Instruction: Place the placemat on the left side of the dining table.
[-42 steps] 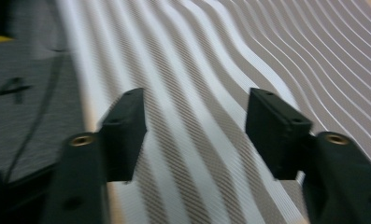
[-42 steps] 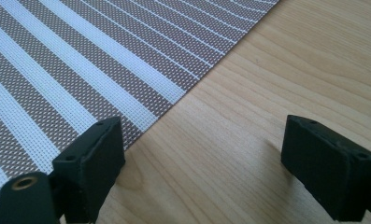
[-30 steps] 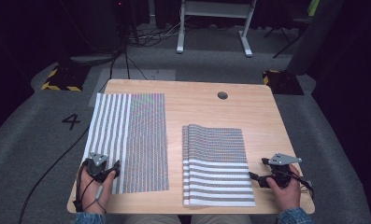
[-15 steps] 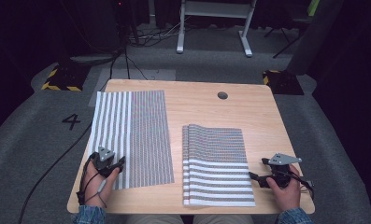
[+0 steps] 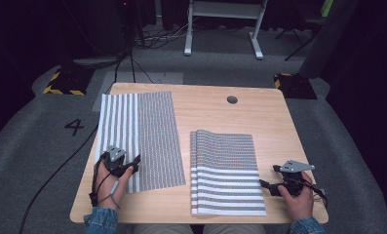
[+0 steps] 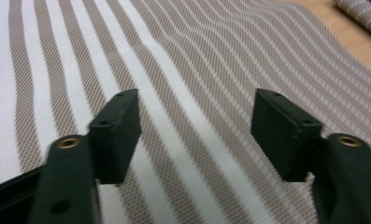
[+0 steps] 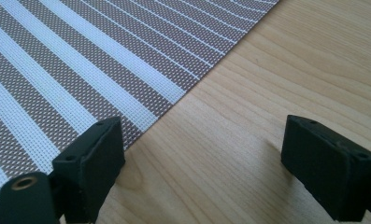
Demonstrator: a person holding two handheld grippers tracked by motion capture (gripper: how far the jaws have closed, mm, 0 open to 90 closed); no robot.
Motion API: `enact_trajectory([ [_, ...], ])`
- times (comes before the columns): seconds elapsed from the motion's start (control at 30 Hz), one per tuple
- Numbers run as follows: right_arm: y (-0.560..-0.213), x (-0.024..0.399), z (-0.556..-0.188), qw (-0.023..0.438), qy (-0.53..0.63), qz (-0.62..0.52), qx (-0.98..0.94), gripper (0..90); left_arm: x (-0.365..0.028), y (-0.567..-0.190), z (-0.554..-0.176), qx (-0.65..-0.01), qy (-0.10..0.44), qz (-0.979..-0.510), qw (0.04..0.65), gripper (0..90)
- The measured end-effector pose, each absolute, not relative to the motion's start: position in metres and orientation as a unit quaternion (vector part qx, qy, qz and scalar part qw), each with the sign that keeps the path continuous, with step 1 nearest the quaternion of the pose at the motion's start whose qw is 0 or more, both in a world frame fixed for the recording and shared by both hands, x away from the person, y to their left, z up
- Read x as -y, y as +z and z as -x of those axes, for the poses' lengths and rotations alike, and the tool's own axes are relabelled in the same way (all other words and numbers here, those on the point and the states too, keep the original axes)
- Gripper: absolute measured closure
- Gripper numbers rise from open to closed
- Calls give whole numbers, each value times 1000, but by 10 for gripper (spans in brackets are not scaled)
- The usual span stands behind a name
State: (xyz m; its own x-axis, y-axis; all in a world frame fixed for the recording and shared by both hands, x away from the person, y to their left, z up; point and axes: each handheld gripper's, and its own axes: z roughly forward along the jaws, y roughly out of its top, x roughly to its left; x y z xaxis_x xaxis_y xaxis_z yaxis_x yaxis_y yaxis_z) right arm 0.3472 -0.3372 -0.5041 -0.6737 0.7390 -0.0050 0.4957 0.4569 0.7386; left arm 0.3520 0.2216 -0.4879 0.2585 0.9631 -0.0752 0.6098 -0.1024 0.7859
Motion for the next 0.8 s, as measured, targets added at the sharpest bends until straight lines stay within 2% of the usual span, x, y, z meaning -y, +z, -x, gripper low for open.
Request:
enact_trajectory([
  [0.07, -504, 337, -347, 165, 368, -367, -838, 134, -215, -488, -357, -568, 229, -706, 354, 246],
  [0.13, -504, 337, -347, 165, 368, -369, -837, 135, -196, -496, -374, -574, 207, -716, 340, 241],
  [0.23, -504, 337, -347, 165, 368, -369, -837, 135, -183, -501, -382, -580, 205, -719, 323, 218],
  [0.57, -504, 337, -346, 165, 370, -367, -838, 135, -174, -502, -377, -558, 210, -739, 314, 247],
  [0.8, -504, 337, -346, 164, 369, -368, -837, 135, -182, -501, -359, -491, 182, -786, 328, 248],
])
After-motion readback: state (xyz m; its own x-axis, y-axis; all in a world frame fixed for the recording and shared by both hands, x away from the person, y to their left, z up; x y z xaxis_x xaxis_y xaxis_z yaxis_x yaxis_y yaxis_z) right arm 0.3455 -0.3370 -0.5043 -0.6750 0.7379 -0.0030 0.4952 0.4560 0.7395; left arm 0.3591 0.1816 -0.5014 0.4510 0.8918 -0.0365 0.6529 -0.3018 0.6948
